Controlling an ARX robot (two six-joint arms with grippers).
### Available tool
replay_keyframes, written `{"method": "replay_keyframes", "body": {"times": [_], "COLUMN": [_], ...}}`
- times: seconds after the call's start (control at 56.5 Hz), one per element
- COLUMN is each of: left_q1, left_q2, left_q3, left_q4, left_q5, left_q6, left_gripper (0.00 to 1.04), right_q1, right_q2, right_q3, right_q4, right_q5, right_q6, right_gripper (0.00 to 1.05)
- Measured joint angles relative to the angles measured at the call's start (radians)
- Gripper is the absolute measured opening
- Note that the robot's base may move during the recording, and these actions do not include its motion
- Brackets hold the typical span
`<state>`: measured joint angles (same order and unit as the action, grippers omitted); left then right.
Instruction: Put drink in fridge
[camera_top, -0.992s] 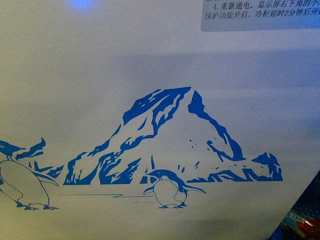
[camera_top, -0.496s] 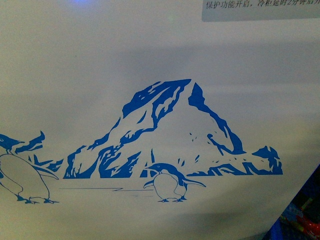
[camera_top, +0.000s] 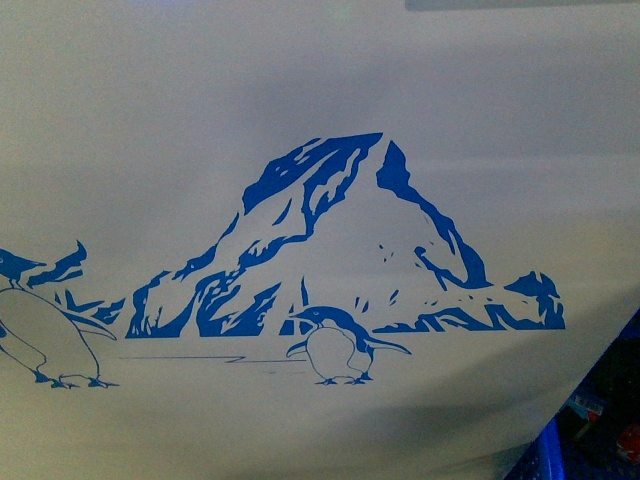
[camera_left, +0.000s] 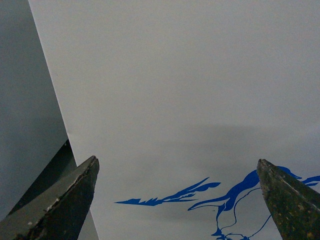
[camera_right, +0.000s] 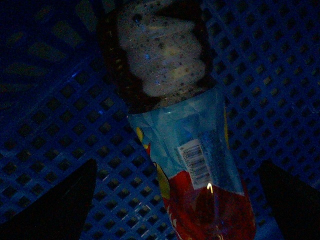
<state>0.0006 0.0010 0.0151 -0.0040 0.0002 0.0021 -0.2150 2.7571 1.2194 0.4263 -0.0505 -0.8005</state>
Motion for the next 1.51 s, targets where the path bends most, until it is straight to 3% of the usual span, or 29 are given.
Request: {"method": "replay_keyframes", "body": {"times": [1.01,1.063,1.311,1.506], "left_q1": [0.000,0.000,0.000,0.000], "left_q2": [0.000,0.000,0.000,0.000], "left_q3": [0.000,0.000,0.000,0.000], "left_q4": [0.000,0.000,0.000,0.000], "left_q5": [0.000,0.000,0.000,0.000], "left_q6": [0.000,0.000,0.000,0.000], "left_gripper": [0.97,0.97,0.97,0.97], "right_q1": [-0.010,-0.011,-0.018,-0.022], "right_q2": [0.253,0.254,0.230,0.177], "right_q3": [0.308,0.306,0.225,0.104], "right_q4": [-0.064,-0.058,0.010,0.119], "right_q5": [0.021,0.021,0.040,0.062], "right_q6": [0.025,0.026,0.055,0.157], "right_gripper": [0.97,0.93,0.56,0.41]}}
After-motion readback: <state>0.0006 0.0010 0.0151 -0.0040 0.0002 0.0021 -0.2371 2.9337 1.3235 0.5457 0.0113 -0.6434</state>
